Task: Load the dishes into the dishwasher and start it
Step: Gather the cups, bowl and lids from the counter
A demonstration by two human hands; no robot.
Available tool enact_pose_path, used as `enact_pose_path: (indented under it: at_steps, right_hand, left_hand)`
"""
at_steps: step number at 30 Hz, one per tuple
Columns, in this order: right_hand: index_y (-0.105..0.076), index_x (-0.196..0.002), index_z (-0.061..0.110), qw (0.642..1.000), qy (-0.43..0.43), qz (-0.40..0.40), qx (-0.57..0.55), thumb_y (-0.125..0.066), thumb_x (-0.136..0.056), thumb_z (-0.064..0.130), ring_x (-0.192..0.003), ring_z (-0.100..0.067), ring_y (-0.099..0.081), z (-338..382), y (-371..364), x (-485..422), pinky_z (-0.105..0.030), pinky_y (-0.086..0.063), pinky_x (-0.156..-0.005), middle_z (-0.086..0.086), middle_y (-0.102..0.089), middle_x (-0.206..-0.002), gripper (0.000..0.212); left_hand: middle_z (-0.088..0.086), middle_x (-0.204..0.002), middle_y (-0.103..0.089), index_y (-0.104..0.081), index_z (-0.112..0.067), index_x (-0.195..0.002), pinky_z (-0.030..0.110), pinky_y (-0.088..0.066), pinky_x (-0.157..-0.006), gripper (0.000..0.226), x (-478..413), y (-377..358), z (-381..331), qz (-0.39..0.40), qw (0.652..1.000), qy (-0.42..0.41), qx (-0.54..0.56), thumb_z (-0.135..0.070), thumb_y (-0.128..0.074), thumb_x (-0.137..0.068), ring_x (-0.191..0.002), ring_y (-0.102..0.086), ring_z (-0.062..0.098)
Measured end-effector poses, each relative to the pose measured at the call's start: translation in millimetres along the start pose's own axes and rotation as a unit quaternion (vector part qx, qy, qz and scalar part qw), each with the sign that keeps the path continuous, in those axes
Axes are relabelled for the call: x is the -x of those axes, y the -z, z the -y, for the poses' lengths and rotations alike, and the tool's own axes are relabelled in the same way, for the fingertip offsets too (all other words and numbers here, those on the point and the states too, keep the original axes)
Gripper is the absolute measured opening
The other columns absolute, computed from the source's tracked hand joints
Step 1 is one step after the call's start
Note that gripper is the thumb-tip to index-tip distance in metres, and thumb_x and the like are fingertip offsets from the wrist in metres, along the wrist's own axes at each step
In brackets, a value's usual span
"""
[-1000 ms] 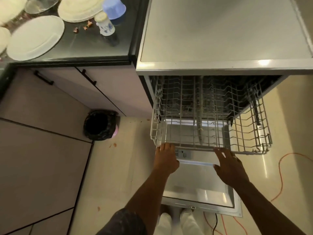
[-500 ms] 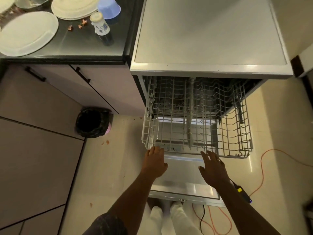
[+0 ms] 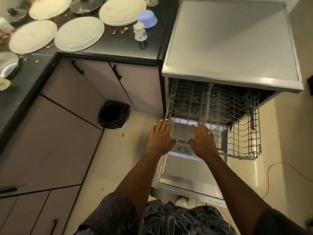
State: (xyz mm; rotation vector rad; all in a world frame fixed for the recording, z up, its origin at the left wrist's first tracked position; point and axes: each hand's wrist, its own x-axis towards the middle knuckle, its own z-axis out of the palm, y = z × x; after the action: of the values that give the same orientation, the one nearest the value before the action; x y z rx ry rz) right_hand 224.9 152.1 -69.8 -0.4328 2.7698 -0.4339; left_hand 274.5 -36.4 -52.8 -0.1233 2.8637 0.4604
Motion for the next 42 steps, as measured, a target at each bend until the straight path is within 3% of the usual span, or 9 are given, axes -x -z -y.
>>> enact_pose_path:
  at_steps: [5, 9, 14, 22, 29, 36, 42]
  right_hand:
    - [-0.033, -0.155, 0.017, 1.0, 0.013, -0.006, 0.005, -0.059, -0.097, 0.033, -0.152, -0.03, -0.02, 59.9, -0.6, -14.0, -0.049, -0.021, -0.12, -0.011, -0.027, -0.163, 0.065]
    - [-0.034, -0.155, 0.017, 0.999, 0.013, -0.038, -0.004, -0.059, -0.097, 0.035, -0.151, -0.031, -0.022, 117.4, -8.5, -37.7, -0.048, -0.024, -0.121, -0.011, -0.03, -0.162, 0.066]
    - [-0.034, -0.156, 0.019, 0.996, -0.044, -0.066, -0.051, -0.056, -0.099, 0.036, -0.152, -0.031, -0.021, 204.3, -19.1, -69.7, -0.048, -0.022, -0.121, -0.011, -0.028, -0.163, 0.064]
    - [-0.031, -0.157, 0.018, 0.989, -0.052, -0.119, -0.073, -0.057, -0.1, 0.037, -0.153, -0.03, -0.017, 314.6, 4.7, -120.4, -0.048, -0.022, -0.122, -0.01, -0.024, -0.165, 0.066]
    - [-0.031, -0.156, 0.019, 0.985, -0.031, -0.161, -0.053, -0.058, -0.099, 0.037, -0.15, -0.027, -0.023, 340.8, 40.2, -179.6, -0.047, -0.029, -0.121, -0.008, -0.028, -0.161, 0.066]
    - [-0.033, -0.155, 0.019, 0.981, -0.038, -0.172, -0.077, -0.06, -0.098, 0.034, -0.152, -0.029, -0.018, 338.1, 61.9, -276.0, -0.05, -0.027, -0.121, -0.009, -0.024, -0.164, 0.065]
    - [-0.031, -0.154, 0.015, 0.977, -0.033, -0.189, -0.099, -0.067, -0.093, 0.028, -0.147, -0.036, -0.026, 337.9, 93.5, -372.2, -0.05, -0.034, -0.117, -0.016, -0.027, -0.16, 0.072]
  left_hand:
    - [0.007, -0.167, -0.008, -0.02, -0.014, -0.157, 0.046, -0.005, -0.124, 0.082, 6.5, 23.1, 47.0, -0.021, 1.0, 0.016, 0.002, -0.053, -0.055, -0.094, -0.155, 0.0, 0.025]
    - [0.006, -0.168, -0.007, -0.022, -0.014, -0.157, 0.044, -0.004, -0.124, 0.081, -1.0, 52.0, 106.2, -0.038, 0.999, 0.028, 0.022, -0.055, -0.053, -0.094, -0.155, -0.001, 0.024]
    - [0.003, -0.168, 0.0, -0.015, -0.016, -0.159, 0.042, 0.002, -0.124, 0.082, -7.7, 96.9, 198.7, -0.03, 0.999, 0.021, 0.014, -0.055, -0.05, -0.095, -0.154, 0.007, 0.022]
    - [0.004, -0.168, 0.006, -0.009, -0.017, -0.16, 0.044, 0.003, -0.125, 0.083, -35.6, 172.9, 298.2, -0.047, 0.999, -0.007, -0.001, -0.059, -0.043, -0.097, -0.153, 0.013, 0.023]
    - [0.003, -0.168, 0.002, -0.012, -0.019, -0.159, 0.043, 0.001, -0.125, 0.081, -86.0, 209.2, 311.8, -0.082, 0.996, -0.025, 0.038, -0.059, -0.045, -0.097, -0.154, 0.011, 0.022]
    - [0.001, -0.168, 0.002, -0.014, -0.019, -0.159, 0.042, 0.002, -0.125, 0.081, -174.8, 237.5, 317.8, -0.085, 0.994, -0.053, 0.041, -0.059, -0.046, -0.096, -0.154, 0.012, 0.02]
    - [0.001, -0.168, 0.0, -0.014, -0.02, -0.159, 0.041, 0.0, -0.125, 0.082, -252.8, 259.5, 323.3, -0.077, 0.996, -0.023, 0.037, -0.059, -0.048, -0.095, -0.154, 0.007, 0.021]
